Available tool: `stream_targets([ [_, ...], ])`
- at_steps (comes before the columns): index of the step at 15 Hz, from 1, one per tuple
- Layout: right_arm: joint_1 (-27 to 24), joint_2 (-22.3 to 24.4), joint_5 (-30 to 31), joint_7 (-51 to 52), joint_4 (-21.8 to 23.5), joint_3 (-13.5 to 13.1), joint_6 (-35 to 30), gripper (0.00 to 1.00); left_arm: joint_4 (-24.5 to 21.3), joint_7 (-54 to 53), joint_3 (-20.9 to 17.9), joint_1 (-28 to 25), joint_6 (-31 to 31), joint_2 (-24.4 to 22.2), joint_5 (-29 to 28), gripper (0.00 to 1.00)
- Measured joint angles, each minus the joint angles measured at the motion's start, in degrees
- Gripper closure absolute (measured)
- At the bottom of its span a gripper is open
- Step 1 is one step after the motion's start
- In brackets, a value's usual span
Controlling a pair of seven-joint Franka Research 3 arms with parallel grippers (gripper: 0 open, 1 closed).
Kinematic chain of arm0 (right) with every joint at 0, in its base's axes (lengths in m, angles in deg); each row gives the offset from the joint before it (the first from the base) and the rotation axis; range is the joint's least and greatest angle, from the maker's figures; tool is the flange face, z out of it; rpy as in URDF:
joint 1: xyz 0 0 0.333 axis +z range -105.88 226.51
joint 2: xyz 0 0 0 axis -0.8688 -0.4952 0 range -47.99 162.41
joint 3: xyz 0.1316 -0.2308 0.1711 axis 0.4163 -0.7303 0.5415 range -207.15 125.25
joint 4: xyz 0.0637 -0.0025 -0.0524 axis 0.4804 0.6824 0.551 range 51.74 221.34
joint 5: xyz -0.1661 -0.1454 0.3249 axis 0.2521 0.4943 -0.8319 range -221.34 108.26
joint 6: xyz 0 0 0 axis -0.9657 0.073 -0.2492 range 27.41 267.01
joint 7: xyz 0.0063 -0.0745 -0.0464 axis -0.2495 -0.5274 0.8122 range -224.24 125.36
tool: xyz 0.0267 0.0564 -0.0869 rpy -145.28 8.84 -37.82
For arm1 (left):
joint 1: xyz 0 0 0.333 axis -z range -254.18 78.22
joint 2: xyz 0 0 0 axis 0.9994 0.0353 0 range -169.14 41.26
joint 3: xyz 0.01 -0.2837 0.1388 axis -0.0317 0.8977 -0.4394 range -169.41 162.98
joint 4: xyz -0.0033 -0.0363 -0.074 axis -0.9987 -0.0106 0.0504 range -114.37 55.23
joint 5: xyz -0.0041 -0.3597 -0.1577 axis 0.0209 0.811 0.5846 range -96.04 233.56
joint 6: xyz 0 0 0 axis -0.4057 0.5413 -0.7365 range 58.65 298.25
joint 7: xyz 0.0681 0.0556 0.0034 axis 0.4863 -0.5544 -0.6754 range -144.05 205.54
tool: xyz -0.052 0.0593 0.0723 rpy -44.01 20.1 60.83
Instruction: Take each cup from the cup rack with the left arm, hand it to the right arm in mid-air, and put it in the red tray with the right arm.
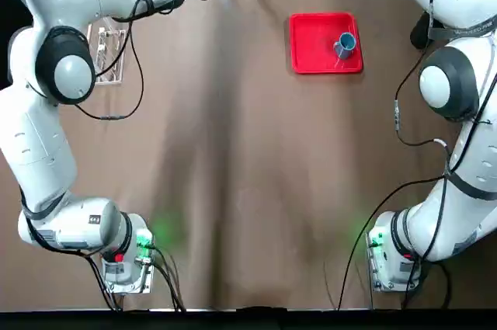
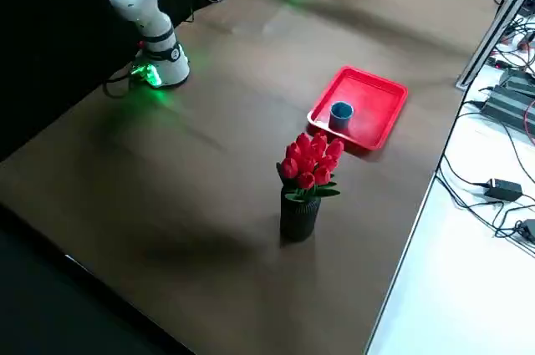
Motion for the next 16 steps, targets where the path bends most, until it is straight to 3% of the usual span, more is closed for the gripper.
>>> stream_targets([
  [2, 0.00, -0.09, 0.00, -0.09, -0.01, -0.03, 0.12, 0.90, 0.00, 0.01, 0.03, 0.00, 0.11, 0.00, 0.00, 0.14],
  [4, 0.00, -0.17, 0.09, 0.05, 0.00, -0.07, 0.12, 0.90, 0.15, 0.51, 0.03, -0.22, 0.11, -0.01, 0.00, 0.01],
  [10, -0.07, -0.30, 3.59, 5.46, 0.16, -0.42, -0.48, 0.90, 0.73, 0.74, -0.09, -1.09, 0.59, -0.03, 0.00, 0.01],
  [14, -0.20, -0.50, 9.93, 14.93, 0.22, -0.55, -0.67, 0.90, 0.80, 1.76, -0.37, -2.57, 0.89, -0.13, -0.74, 0.01],
  [16, -0.25, -0.50, 14.60, 22.50, 0.24, -0.61, -0.75, 0.90, 0.61, 4.89, -0.62, -3.97, 0.87, -0.13, -4.83, 0.00],
])
